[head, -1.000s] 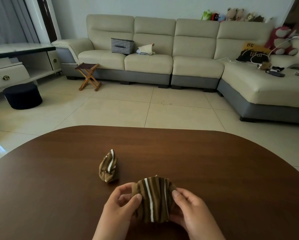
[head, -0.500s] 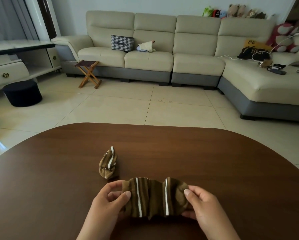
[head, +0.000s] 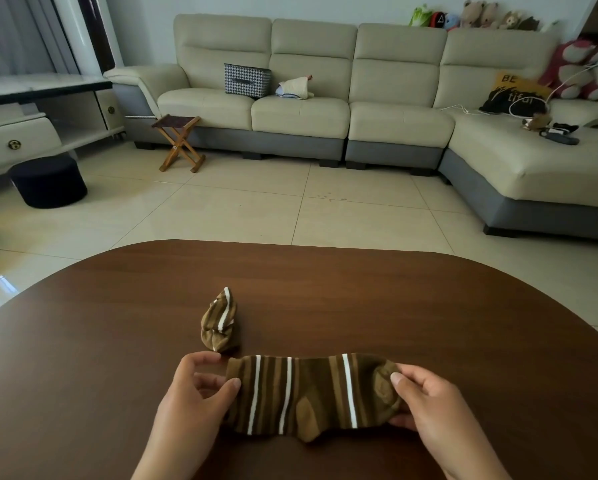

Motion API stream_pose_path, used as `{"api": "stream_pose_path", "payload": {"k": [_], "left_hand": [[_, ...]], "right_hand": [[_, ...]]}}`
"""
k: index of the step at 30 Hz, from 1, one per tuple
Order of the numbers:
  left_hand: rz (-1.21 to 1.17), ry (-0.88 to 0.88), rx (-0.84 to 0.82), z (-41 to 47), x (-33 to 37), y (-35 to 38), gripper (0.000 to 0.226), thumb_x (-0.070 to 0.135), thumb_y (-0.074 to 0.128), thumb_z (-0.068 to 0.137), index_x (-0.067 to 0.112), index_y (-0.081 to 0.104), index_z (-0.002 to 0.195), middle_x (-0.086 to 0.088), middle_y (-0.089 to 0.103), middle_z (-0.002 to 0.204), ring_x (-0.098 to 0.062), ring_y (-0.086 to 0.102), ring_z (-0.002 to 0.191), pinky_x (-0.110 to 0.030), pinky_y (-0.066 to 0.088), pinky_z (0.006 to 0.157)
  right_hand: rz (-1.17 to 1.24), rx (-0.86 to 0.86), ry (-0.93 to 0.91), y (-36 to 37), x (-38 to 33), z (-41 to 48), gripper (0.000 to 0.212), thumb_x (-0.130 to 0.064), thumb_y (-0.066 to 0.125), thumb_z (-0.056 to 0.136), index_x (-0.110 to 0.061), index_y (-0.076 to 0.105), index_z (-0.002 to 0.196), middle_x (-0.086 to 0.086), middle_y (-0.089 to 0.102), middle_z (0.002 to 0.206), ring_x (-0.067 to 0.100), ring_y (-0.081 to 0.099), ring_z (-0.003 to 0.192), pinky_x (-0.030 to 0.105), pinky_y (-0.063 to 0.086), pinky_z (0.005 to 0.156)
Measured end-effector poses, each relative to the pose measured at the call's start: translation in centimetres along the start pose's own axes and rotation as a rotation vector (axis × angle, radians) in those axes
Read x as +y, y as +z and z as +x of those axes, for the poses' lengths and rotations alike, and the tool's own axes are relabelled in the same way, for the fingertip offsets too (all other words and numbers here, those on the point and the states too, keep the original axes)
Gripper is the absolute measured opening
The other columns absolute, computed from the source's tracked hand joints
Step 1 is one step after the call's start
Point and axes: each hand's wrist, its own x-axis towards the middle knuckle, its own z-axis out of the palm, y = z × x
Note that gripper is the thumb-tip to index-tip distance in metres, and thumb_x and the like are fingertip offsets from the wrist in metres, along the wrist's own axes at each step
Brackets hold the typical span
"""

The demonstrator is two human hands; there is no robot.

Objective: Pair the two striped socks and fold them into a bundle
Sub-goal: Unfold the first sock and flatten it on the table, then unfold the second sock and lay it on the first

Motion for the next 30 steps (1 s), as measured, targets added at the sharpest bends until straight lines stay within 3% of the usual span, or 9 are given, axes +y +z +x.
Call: {"api": "stream_pose_path", "payload": {"k": [9, 15, 17, 19, 24, 27, 30], "left_hand": [[0.199, 0.067, 0.082, -0.7, 0.7, 0.3, 0.035, 0.016, 0.074, 0.075, 0.038, 0.047, 0.081, 0.003, 0.067, 0.073, -0.007, 0.063, 0.067, -0.017, 0.038, 0.050], [0.256, 0.126, 0.094, -0.8, 0.9, 0.5, 0.039, 0.014, 0.073, 0.074, 0.040, 0.045, 0.079, 0.001, 0.068, 0.071, -0.007, 0.062, 0.066, -0.017, 0.038, 0.053], [0.277, 0.151, 0.088, -0.8, 0.8, 0.6, 0.040, 0.012, 0.073, 0.074, 0.040, 0.044, 0.078, 0.001, 0.068, 0.070, -0.007, 0.062, 0.066, -0.015, 0.038, 0.054], [0.307, 0.169, 0.087, -0.8, 0.7, 0.7, 0.041, 0.012, 0.073, 0.074, 0.040, 0.043, 0.077, 0.003, 0.067, 0.070, -0.006, 0.060, 0.065, -0.014, 0.037, 0.055], [0.378, 0.208, 0.095, -0.7, 0.3, 0.9, 0.040, 0.013, 0.072, 0.075, 0.039, 0.042, 0.083, 0.002, 0.064, 0.070, -0.005, 0.057, 0.068, -0.010, 0.034, 0.058], [0.450, 0.242, 0.106, -0.7, 0.0, 1.0, 0.036, 0.016, 0.071, 0.075, 0.036, 0.044, 0.087, 0.008, 0.058, 0.073, -0.005, 0.051, 0.073, -0.016, 0.034, 0.061], [0.503, 0.267, 0.118, -0.7, -0.2, 1.0, 0.039, 0.021, 0.073, 0.073, 0.042, 0.040, 0.076, 0.013, 0.051, 0.075, -0.007, 0.049, 0.077, -0.022, 0.036, 0.067]], "right_hand": [[-0.129, 0.040, -0.062, -0.5, 0.0, -0.1, 0.014, -0.016, 0.053, 0.091, -0.027, 0.062, 0.091, -0.004, 0.071, 0.086, 0.012, 0.068, 0.077, 0.022, 0.053, 0.053], [-0.318, 0.111, -0.096, -0.6, 0.2, 0.2, 0.013, -0.024, 0.059, 0.087, -0.034, 0.056, 0.095, -0.012, 0.065, 0.085, 0.006, 0.062, 0.076, 0.021, 0.051, 0.060], [-0.402, 0.136, -0.110, -0.4, 0.1, 0.1, 0.014, -0.027, 0.059, 0.086, -0.036, 0.052, 0.093, -0.014, 0.062, 0.082, 0.001, 0.058, 0.073, 0.015, 0.043, 0.055], [-0.453, 0.152, -0.115, -0.2, 0.1, 0.0, 0.014, -0.028, 0.060, 0.086, -0.036, 0.050, 0.092, -0.013, 0.060, 0.079, -0.001, 0.055, 0.070, 0.012, 0.035, 0.051], [-0.529, 0.175, -0.123, 0.1, 0.1, 0.0, 0.012, -0.024, 0.062, 0.084, -0.030, 0.051, 0.086, -0.009, 0.057, 0.077, 0.003, 0.054, 0.068, 0.014, 0.037, 0.052], [-0.574, 0.203, -0.156, 0.3, 0.2, -0.1, 0.013, -0.022, 0.063, 0.083, -0.027, 0.051, 0.081, -0.009, 0.054, 0.076, 0.003, 0.050, 0.067, 0.014, 0.034, 0.051], [-0.624, 0.211, -0.172, 0.4, 0.1, -0.1, 0.018, -0.022, 0.063, 0.084, -0.027, 0.048, 0.075, -0.010, 0.052, 0.074, 0.001, 0.048, 0.065, 0.012, 0.030, 0.049]]}}
